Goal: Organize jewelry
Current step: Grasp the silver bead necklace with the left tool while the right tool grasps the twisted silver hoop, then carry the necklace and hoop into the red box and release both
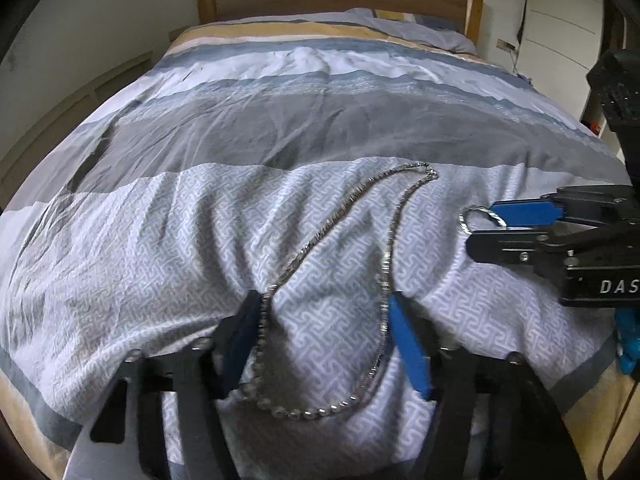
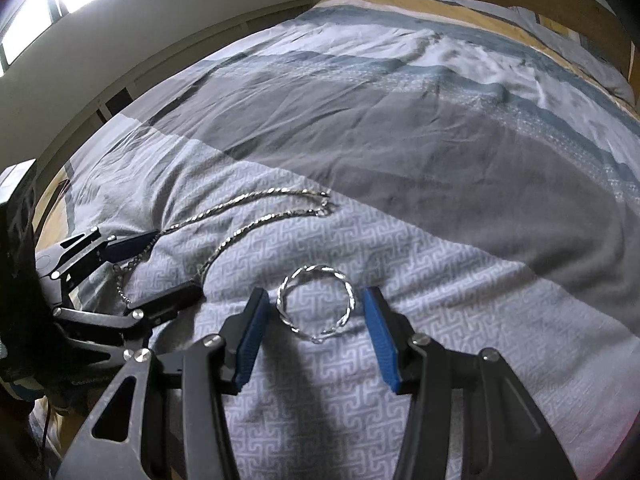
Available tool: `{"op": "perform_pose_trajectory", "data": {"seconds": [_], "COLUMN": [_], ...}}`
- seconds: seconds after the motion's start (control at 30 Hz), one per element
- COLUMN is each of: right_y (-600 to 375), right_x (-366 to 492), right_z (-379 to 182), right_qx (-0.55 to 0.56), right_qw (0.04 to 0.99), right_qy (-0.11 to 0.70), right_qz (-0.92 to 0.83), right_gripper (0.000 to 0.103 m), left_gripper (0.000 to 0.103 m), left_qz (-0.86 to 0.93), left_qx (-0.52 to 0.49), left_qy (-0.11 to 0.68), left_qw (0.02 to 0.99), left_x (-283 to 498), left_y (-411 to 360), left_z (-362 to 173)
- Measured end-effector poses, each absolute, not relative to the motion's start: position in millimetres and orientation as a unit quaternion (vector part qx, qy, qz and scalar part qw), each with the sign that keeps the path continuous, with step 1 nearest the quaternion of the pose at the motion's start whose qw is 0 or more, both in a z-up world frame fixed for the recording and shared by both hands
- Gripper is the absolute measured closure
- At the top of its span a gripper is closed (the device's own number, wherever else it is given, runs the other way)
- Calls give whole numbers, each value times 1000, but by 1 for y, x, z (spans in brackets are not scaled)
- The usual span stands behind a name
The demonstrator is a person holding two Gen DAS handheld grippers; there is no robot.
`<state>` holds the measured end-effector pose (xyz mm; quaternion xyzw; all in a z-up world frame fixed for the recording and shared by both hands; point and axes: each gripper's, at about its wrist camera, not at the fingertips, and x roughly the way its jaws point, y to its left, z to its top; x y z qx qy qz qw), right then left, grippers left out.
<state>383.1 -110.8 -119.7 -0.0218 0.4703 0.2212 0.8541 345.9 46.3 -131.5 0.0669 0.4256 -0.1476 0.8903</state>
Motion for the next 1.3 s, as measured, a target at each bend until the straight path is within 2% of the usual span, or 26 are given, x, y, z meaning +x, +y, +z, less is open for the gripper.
{"op": "perform_pose_trajectory", "data": {"seconds": [0.03, 0.17, 0.23, 0.5, 0.8, 1.07, 1.3], "right_y": [-111, -115, -116, -131, -165, -247, -334], "right_x": [382, 376, 369, 328, 265, 211, 169], "right_z": [-120, -118, -116, -92, -50, -1, 25], "right_qx": [-20, -8, -7, 19, 37, 51, 62], "right_qw": [854, 855, 858, 867, 881, 906, 921], "right_qy": [470, 467, 464, 448, 423, 392, 377], "right_qz": [223, 224, 222, 216, 208, 151, 80], "right_gripper": [65, 65, 66, 66, 66, 66, 66], "left_gripper": [59, 93, 99, 99, 99, 99, 99], "left_qz": [-153, -167, -169, -203, -237, -296, -377], "left_qx": [66, 64, 57, 29, 23, 14, -4], "left_qy": [425, 426, 426, 423, 394, 352, 307], "left_qw": [889, 887, 887, 882, 888, 888, 874], "left_x": [344, 338, 335, 305, 260, 226, 206], "left_y": [45, 40, 40, 33, 3, -57, -138], "left_z": [-131, -127, -124, -101, -47, 17, 79]}}
